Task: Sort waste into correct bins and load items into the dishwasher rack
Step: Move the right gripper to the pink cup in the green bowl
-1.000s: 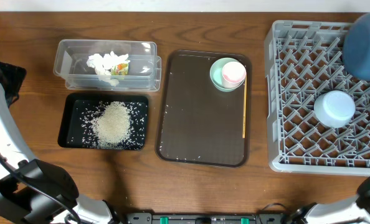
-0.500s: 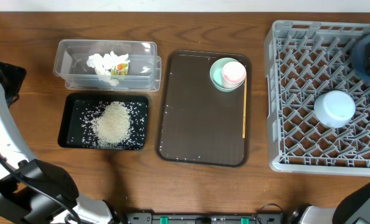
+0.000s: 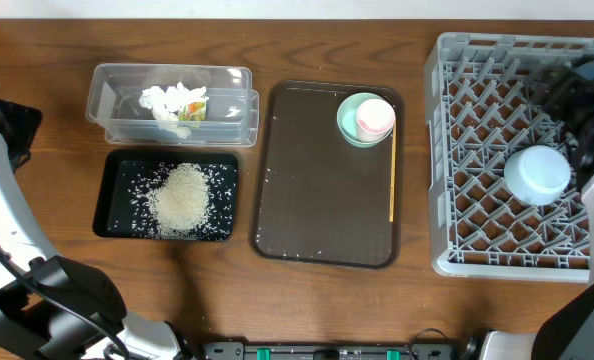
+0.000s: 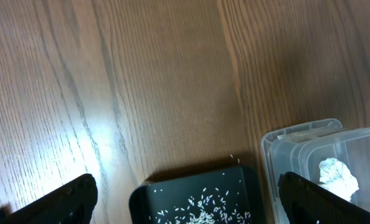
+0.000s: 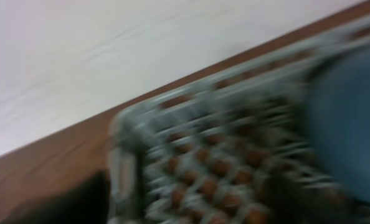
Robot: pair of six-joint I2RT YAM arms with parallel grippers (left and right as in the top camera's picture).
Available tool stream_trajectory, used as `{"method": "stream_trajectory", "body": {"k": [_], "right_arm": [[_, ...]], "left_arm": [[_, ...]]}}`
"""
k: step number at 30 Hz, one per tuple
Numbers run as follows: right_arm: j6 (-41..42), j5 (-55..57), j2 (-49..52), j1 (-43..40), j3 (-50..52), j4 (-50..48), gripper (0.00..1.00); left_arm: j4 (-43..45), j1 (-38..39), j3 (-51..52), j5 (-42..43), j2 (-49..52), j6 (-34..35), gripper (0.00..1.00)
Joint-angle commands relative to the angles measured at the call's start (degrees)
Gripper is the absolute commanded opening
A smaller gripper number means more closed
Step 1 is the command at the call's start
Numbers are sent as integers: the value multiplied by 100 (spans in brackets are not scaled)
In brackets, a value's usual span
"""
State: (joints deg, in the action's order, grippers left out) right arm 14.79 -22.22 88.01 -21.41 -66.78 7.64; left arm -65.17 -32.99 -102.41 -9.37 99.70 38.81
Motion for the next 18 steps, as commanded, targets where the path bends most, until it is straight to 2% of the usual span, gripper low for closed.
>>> {"method": "stream_trajectory", "body": {"k": [1,2,4,8,12,18], "right_arm": [[-68,-2498,-197,186,2,-140,99],[-68,-3281,-192,223,4,-289,99],[-57,-4030,-186,339,2,-588,99],[254,-3449,-186,964,4,-457,99],[9,-1781,-186,2050,2,96,99],[-118,2273,-74,4024,2,442,98]], "left_arm": [[-15,-22,-13,-35,28,-15,95],[-15,-22,-13,-35,28,-15,95],[-15,-22,-13,-35,28,-15,95],[-15,-22,-13,-35,28,-15,95],[-15,-22,-13,-35,28,-15,95],[-15,-22,-13,-35,28,-13,95]]}}
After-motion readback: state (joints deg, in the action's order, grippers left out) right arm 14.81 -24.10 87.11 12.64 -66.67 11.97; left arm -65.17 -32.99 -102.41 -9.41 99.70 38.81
